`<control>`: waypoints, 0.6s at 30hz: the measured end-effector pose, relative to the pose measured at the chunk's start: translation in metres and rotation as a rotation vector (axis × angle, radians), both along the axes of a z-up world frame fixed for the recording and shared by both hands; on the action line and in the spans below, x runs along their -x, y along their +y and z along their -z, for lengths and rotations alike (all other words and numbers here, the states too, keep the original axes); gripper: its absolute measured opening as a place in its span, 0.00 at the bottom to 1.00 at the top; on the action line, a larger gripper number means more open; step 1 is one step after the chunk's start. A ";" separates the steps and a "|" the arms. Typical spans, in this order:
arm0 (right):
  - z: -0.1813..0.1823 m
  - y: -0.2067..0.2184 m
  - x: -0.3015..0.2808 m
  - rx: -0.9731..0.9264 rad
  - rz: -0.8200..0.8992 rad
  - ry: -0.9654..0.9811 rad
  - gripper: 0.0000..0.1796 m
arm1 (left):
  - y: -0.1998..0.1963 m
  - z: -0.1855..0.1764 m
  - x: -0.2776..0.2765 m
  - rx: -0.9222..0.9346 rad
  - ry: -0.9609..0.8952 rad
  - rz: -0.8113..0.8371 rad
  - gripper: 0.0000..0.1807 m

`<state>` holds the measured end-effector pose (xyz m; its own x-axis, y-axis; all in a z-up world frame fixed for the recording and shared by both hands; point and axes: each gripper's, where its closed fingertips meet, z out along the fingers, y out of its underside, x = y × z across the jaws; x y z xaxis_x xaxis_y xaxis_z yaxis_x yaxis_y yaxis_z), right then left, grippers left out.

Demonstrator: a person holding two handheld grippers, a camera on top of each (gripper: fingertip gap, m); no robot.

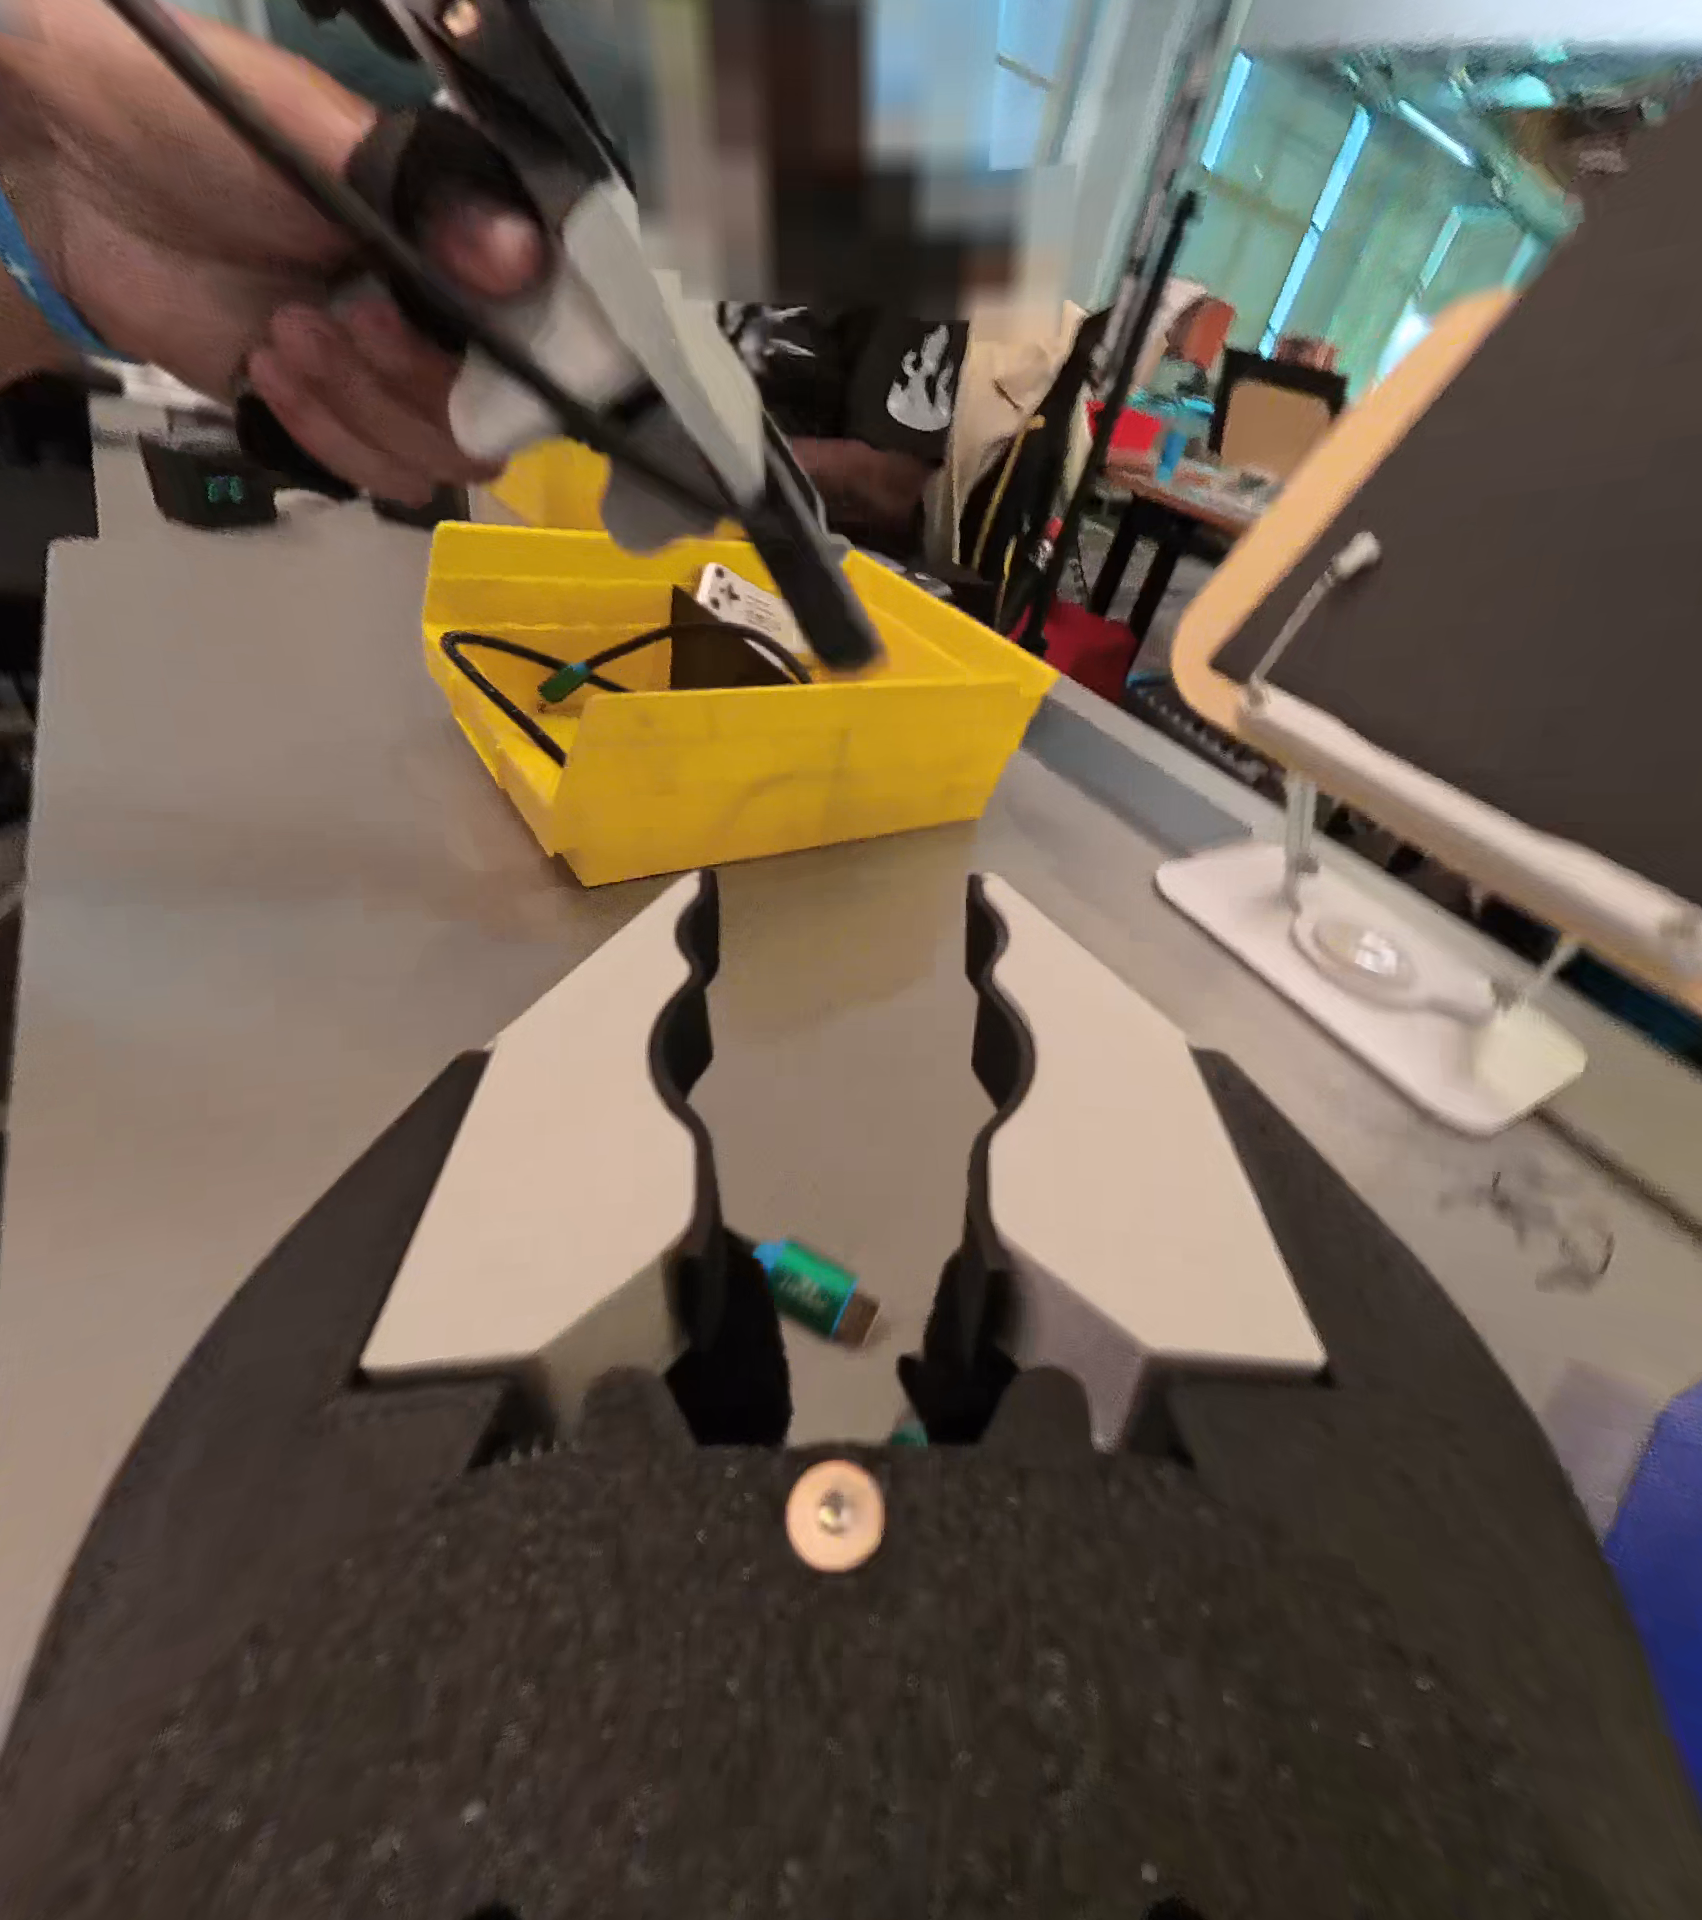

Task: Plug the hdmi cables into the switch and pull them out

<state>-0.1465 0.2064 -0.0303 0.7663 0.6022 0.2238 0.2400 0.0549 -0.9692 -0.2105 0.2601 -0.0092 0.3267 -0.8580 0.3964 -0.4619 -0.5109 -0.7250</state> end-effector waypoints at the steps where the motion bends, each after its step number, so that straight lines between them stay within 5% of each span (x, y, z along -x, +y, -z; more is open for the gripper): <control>1: -0.001 0.003 0.010 -0.029 -0.024 -0.054 0.26 | -0.011 0.010 -0.008 0.007 0.016 0.013 0.39; 12: 0.020 0.007 0.034 -0.206 -0.018 -0.215 0.07 | -0.059 0.036 -0.033 0.053 -0.003 0.099 0.38; 18: -0.005 -0.015 0.018 -0.078 -0.279 0.320 0.07 | -0.057 0.015 -0.004 -0.240 -0.233 0.176 0.36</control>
